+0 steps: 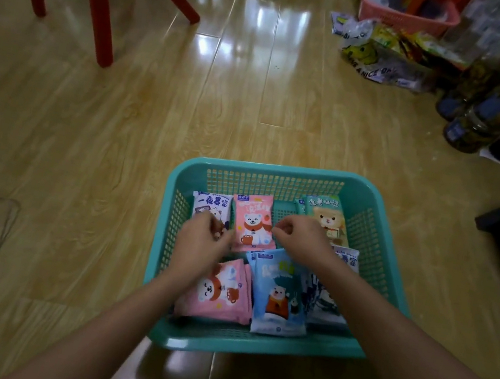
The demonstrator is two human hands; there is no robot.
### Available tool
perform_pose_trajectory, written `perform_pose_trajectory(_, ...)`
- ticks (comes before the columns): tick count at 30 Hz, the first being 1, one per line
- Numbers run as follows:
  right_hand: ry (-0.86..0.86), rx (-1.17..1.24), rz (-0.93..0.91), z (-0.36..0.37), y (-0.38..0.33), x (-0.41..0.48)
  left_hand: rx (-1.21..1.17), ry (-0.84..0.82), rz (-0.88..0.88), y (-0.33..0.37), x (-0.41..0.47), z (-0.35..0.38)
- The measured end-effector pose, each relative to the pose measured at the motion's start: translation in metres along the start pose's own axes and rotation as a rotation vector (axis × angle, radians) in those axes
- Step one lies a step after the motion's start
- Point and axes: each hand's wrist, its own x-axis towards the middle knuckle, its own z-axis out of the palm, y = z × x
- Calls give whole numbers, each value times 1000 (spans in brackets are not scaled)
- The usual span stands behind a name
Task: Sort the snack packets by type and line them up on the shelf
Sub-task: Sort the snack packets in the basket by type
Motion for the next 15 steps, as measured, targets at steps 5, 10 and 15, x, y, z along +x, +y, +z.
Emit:
perform_pose_trajectory(5, -37, 18, 94, 23, -5, 16, 204, -92, -140, -12, 26, 1)
perform_pose_trajectory(10, -37, -43, 147, 39, -8, 28, 239, -79, -142, -13, 27, 12)
perform_pose_trajectory(15, 14, -72, 194, 44, -13, 32, 138, -70, -158, -19, 30, 12)
